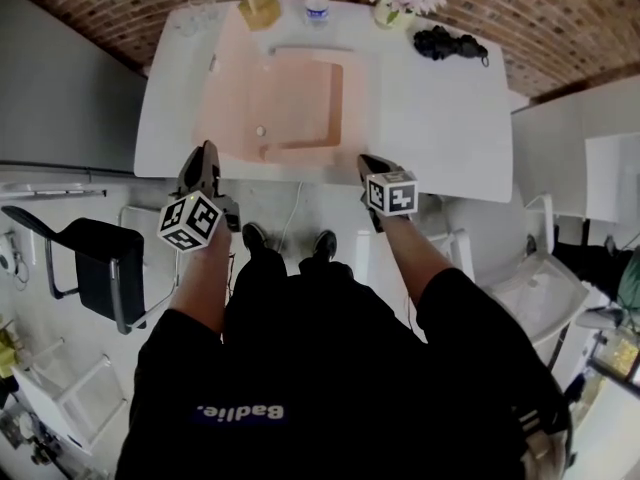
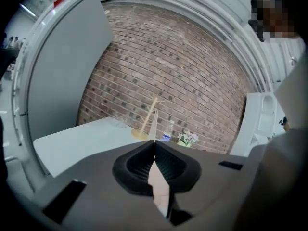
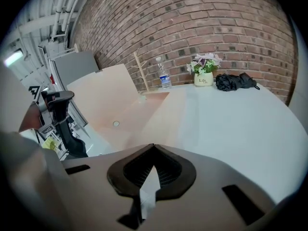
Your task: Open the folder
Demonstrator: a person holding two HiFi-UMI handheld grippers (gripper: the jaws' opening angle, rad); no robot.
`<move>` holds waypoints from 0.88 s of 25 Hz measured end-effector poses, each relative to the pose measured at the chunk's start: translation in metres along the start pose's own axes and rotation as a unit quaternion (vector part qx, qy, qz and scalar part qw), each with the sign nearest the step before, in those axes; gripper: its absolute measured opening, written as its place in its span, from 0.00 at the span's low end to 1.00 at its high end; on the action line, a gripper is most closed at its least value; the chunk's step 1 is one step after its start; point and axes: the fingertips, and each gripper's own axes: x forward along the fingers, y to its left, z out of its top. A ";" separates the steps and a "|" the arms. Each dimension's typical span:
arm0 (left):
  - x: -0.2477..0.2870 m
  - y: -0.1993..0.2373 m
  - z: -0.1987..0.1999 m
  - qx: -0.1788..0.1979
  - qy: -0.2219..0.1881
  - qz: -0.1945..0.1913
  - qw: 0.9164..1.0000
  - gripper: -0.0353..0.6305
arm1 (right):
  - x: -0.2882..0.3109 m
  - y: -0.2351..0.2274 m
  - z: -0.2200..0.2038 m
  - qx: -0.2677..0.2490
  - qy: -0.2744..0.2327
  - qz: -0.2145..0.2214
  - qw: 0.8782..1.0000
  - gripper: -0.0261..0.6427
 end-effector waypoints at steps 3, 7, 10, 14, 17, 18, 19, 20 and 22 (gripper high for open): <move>-0.003 0.036 -0.004 -0.027 0.003 0.029 0.999 0.06 | -0.001 -0.002 0.000 -0.002 0.003 -0.015 1.000 0.08; -0.005 0.066 -0.009 -0.039 0.010 0.044 0.998 0.06 | -0.001 -0.002 0.001 -0.001 0.006 -0.036 0.999 0.08; -0.006 0.082 -0.016 -0.046 0.017 0.051 0.997 0.06 | -0.001 -0.003 -0.001 -0.006 0.012 -0.051 0.999 0.08; -0.004 0.108 -0.028 -0.074 0.026 0.068 0.995 0.06 | -0.001 -0.005 -0.001 -0.008 0.017 -0.067 0.998 0.08; -0.003 0.125 -0.037 -0.090 0.031 0.079 0.992 0.06 | -0.001 -0.008 -0.002 -0.010 0.020 -0.080 0.997 0.08; -0.002 0.130 -0.040 -0.094 0.033 0.080 0.992 0.06 | 0.000 -0.008 -0.003 -0.012 0.020 -0.083 0.996 0.08; -0.001 0.134 -0.042 -0.098 0.035 0.081 0.991 0.06 | 0.000 -0.008 -0.002 -0.012 0.019 -0.086 0.996 0.08; 0.000 0.139 -0.044 -0.102 0.037 0.081 0.991 0.06 | 0.000 -0.008 -0.002 -0.014 0.019 -0.089 0.996 0.08; 0.002 0.149 -0.050 -0.109 0.044 0.081 0.990 0.06 | 0.000 -0.008 -0.001 -0.018 0.023 -0.096 0.995 0.08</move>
